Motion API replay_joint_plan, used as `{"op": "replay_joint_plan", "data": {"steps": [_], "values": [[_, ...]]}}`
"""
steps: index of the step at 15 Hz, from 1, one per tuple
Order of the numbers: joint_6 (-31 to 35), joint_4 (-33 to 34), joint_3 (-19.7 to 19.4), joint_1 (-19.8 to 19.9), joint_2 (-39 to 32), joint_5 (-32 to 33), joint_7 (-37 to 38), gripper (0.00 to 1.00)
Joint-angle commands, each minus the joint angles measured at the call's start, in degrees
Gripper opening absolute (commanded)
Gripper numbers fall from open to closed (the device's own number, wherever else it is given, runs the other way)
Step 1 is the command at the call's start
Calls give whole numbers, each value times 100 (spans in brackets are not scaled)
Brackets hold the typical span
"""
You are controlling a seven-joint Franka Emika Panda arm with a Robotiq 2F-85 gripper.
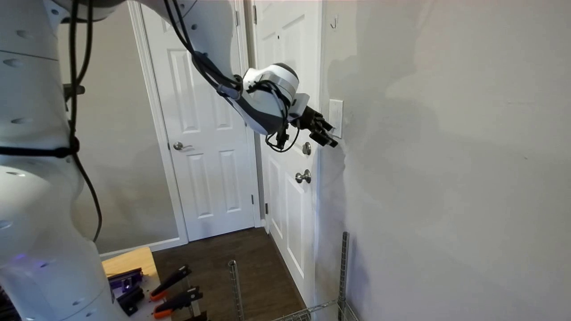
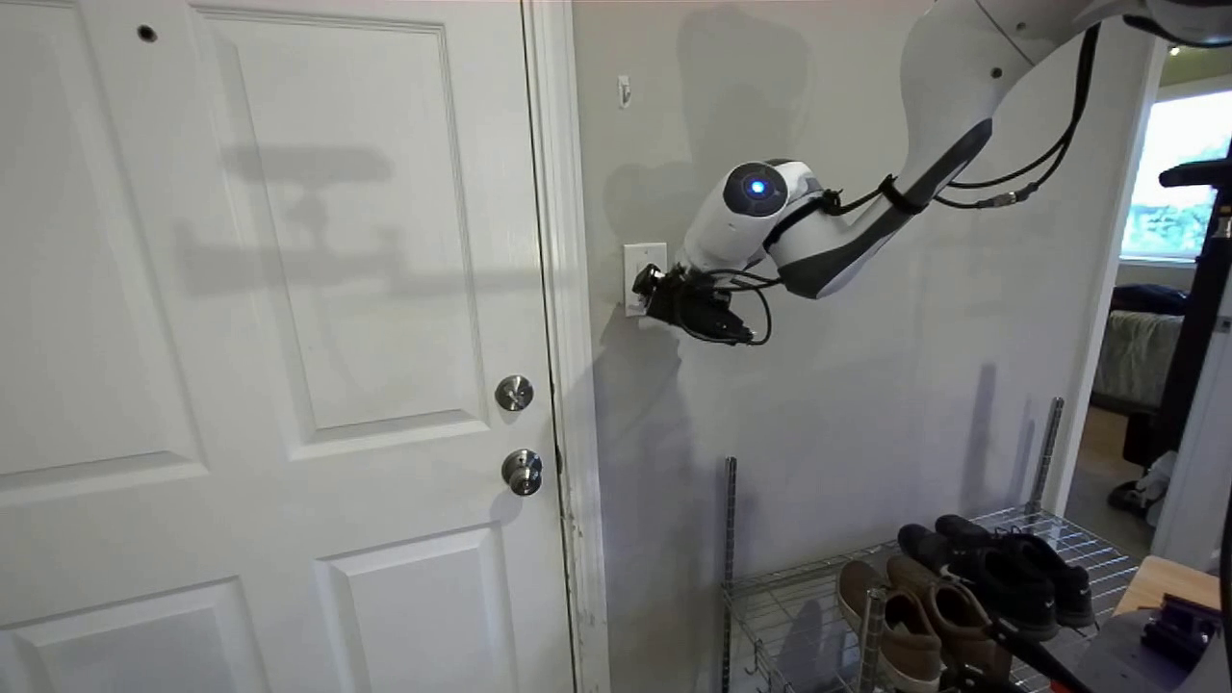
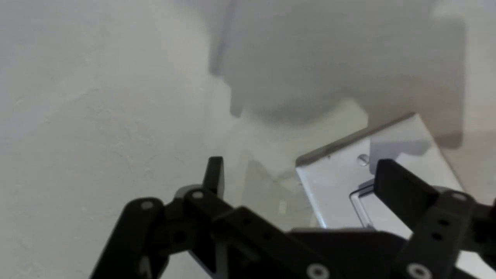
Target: Turn off the light switch on the wall
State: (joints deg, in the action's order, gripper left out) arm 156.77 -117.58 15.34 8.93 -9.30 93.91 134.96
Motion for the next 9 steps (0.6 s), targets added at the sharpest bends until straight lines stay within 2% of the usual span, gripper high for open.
{"op": "replay_joint_plan", "data": {"steps": [1, 9], "values": [[403, -512, 67, 13, 521, -235, -199, 100], [355, -839, 157, -101, 917, -257, -248, 100]]}}
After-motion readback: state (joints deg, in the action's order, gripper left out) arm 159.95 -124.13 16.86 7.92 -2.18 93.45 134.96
